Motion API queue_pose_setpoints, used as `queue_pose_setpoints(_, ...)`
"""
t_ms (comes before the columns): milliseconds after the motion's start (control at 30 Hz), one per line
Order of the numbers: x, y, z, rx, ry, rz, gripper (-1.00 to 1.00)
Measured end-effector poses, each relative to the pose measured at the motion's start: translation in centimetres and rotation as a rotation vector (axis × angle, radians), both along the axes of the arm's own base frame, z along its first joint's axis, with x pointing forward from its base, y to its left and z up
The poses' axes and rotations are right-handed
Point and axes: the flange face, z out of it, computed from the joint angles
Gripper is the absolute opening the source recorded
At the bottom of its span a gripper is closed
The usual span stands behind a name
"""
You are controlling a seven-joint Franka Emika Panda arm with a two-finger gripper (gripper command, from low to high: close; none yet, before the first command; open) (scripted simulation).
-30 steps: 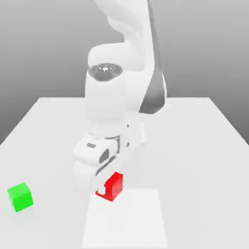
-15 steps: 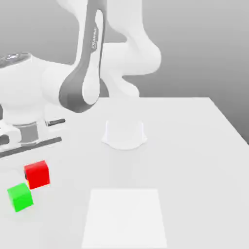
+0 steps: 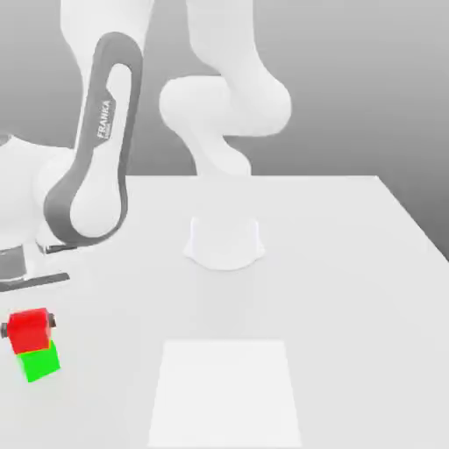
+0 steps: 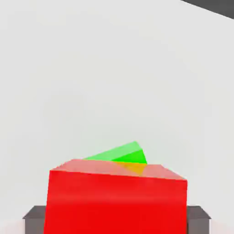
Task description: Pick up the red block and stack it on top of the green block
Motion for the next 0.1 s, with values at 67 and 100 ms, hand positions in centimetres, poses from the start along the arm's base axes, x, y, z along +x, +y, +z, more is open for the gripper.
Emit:
queue_pose_setpoints(67,-0.05,0.01,-0.36,0.000,0.000,-0.001,1.00)
queue_pose_setpoints(100,0.01,-0.02,-0.01,-0.001,-0.001,0.000,1.00)
